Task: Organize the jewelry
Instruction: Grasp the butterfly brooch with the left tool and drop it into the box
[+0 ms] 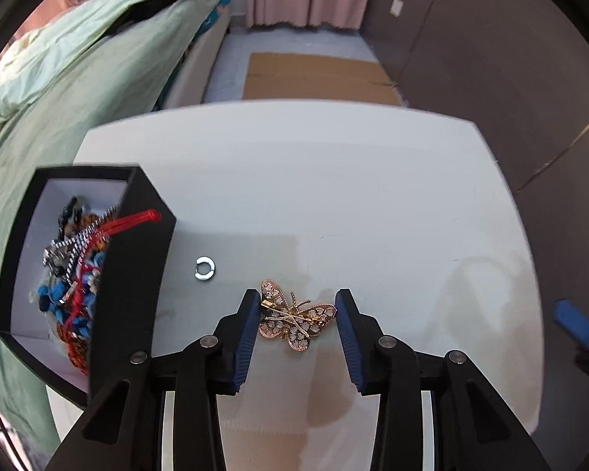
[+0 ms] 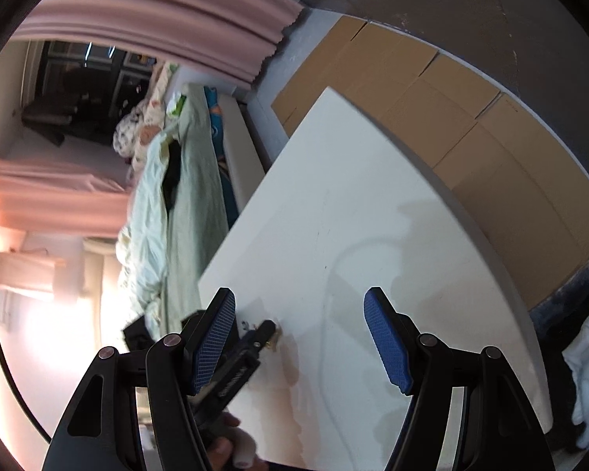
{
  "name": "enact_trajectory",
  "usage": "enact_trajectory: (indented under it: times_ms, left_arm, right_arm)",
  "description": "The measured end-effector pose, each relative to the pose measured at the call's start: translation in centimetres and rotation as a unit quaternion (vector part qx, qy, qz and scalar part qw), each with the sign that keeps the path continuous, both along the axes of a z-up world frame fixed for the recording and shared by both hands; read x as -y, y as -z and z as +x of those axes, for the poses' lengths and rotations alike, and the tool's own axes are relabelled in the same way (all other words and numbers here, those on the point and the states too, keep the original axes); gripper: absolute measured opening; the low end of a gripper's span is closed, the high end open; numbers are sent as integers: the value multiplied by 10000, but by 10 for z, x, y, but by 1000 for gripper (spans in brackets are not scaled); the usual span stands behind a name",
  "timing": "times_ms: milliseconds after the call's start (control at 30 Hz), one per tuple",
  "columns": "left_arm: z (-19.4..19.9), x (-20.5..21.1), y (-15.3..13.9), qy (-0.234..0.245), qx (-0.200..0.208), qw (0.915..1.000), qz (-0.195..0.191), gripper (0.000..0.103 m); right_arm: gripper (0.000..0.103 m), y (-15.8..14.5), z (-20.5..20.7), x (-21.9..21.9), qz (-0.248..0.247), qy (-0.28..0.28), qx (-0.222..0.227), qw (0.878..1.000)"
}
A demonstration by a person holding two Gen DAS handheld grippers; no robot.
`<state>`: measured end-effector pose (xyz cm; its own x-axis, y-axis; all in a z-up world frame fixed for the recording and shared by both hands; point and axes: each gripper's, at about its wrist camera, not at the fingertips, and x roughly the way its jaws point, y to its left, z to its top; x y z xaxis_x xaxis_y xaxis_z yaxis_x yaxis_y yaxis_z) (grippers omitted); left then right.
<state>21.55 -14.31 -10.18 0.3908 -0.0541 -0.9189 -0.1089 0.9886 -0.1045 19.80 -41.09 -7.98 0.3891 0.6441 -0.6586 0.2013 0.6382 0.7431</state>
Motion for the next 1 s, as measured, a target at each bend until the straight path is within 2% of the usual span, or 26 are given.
enact_trajectory:
  times_ms: [300,500,667,767,1000]
  left_arm:
    - [-10,-23,-48,223,551,9968,-537,41]
    - [-24,-54,-73,280,968,9916,-811,41]
    - [-31,-89,-81,136,1323,9866,-943,41]
    - [-36,-111,-75,5,1398,9841,-1096,41]
    - [-33,-146,-57,-108,1137,9837,-1387,41]
  right_arm:
    - [69,0,3,-30,-608,-356,147,9974]
    - [69,-6,8,-80,-1045,-1003,530,9880]
    - [68,1,11,-120,-1193,-1498,566,9799]
    - [62,4,12,-143,-1312,-1733,627,9741]
    - [39,10,13,-189,-1695,-2291,775,9554]
